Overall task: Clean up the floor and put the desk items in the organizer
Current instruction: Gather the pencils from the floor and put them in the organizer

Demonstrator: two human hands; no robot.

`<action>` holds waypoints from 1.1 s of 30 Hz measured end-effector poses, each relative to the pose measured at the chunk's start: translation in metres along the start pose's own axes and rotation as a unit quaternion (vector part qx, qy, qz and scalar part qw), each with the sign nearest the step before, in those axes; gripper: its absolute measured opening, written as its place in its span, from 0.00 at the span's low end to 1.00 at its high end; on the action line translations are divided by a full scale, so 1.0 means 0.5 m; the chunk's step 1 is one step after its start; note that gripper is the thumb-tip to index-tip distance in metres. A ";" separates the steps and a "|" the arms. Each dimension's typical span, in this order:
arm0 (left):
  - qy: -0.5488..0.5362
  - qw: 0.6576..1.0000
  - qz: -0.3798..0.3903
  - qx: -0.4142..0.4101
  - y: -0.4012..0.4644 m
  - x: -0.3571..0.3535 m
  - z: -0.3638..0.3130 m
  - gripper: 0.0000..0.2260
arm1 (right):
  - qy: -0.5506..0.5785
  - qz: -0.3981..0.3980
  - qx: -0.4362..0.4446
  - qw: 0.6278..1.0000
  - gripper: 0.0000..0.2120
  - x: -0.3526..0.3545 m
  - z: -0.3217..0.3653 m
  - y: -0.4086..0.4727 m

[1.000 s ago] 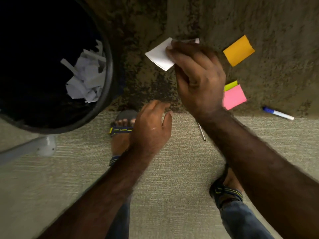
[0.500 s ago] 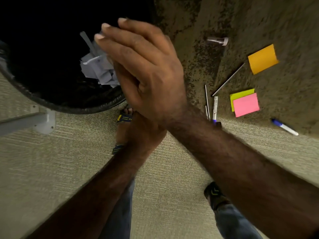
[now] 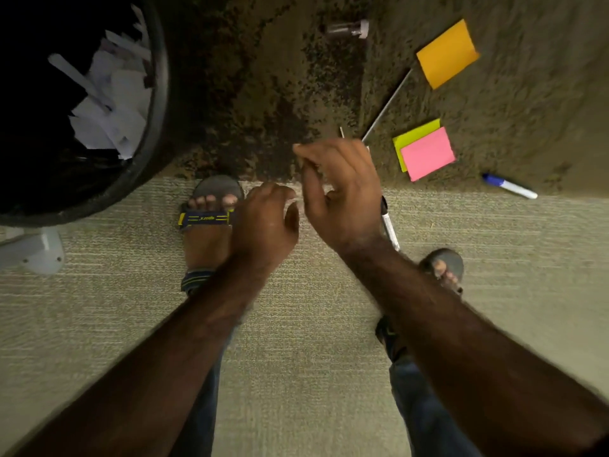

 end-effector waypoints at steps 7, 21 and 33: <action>-0.032 0.995 0.083 -0.051 0.007 -0.081 -0.070 0.10 | -0.119 0.047 -0.190 0.974 0.06 0.059 -0.192 -0.166; -0.043 0.985 0.159 -0.040 0.004 -0.176 -0.114 0.10 | -0.187 0.113 -0.354 0.909 0.09 0.036 -0.303 -0.235; -0.326 0.902 0.219 0.178 0.005 -0.206 -0.127 0.19 | -0.068 0.089 -0.257 0.960 0.05 0.049 -0.232 -0.208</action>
Point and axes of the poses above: each hand's wrist, its own y-axis towards the middle knuckle, its own x-axis out of the back of the hand, z = x × y, the point moved 2 cm from there along y, towards the middle knuckle, and after that the axes turned 10 degrees about y, right-handed, at the moved point
